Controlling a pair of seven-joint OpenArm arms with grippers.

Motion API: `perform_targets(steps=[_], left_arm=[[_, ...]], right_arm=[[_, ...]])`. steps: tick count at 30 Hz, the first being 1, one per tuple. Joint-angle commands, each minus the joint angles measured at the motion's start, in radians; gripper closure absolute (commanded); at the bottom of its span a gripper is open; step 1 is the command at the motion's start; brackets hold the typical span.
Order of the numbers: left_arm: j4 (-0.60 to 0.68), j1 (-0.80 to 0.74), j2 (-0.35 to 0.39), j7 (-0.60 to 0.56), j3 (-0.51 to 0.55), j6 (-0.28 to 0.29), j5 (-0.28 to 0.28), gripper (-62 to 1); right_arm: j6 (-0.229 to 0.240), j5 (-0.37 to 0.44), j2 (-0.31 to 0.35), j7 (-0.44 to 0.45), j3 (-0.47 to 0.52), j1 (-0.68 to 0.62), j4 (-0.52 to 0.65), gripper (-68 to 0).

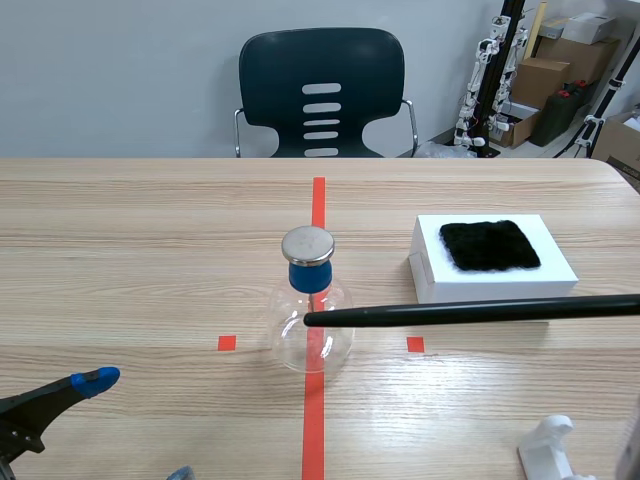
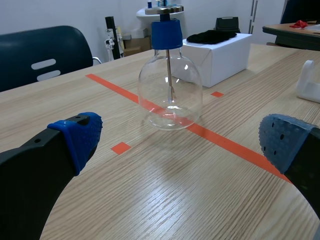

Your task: Do the electroscope experiment. move the rod toward and away from the electroscope

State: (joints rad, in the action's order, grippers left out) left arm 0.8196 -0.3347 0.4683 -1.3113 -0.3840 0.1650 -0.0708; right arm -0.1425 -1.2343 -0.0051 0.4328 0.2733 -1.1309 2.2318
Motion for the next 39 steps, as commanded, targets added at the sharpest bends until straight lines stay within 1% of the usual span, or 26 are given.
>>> perform_targets(steps=[1, 26, 29, 32, 35, 37, 39], left_arm=[[0.005, 0.005, -0.005, -0.016, 0.002, 0.002, 0.006, -62.3], [0.005, 0.005, -0.005, -0.016, 0.002, 0.002, 0.006, -62.3], [0.005, 0.005, -0.005, -0.016, 0.002, 0.002, 0.006, -62.3], [0.005, 0.005, -0.005, -0.016, 0.002, 0.002, 0.006, -62.3], [0.005, 0.005, -0.005, -0.016, 0.002, 0.002, 0.006, -62.3], [0.005, 0.005, -0.005, -0.016, 0.002, 0.002, 0.006, -62.3], [0.005, 0.005, -0.005, -0.016, 0.002, 0.002, 0.006, -62.3]], right_arm=[[-0.014, 0.007, 0.011, 0.000, 0.007, 0.003, 0.005, -1.1], [-0.014, 0.008, 0.011, -0.004, 0.007, 0.003, 0.005, -1.1], [-0.020, 0.012, 0.013, -0.005, 0.007, 0.003, 0.005, -1.1], [-0.030, 0.047, 0.026, -0.012, 0.007, 0.003, 0.013, -1.1], [-0.030, 0.070, 0.049, -0.043, 0.007, 0.003, 0.035, -1.0], [-0.030, 0.084, 0.070, -0.067, 0.007, 0.003, 0.052, -1.0], [-0.045, 0.095, 0.101, -0.081, 0.008, 0.007, 0.055, -1.0]])
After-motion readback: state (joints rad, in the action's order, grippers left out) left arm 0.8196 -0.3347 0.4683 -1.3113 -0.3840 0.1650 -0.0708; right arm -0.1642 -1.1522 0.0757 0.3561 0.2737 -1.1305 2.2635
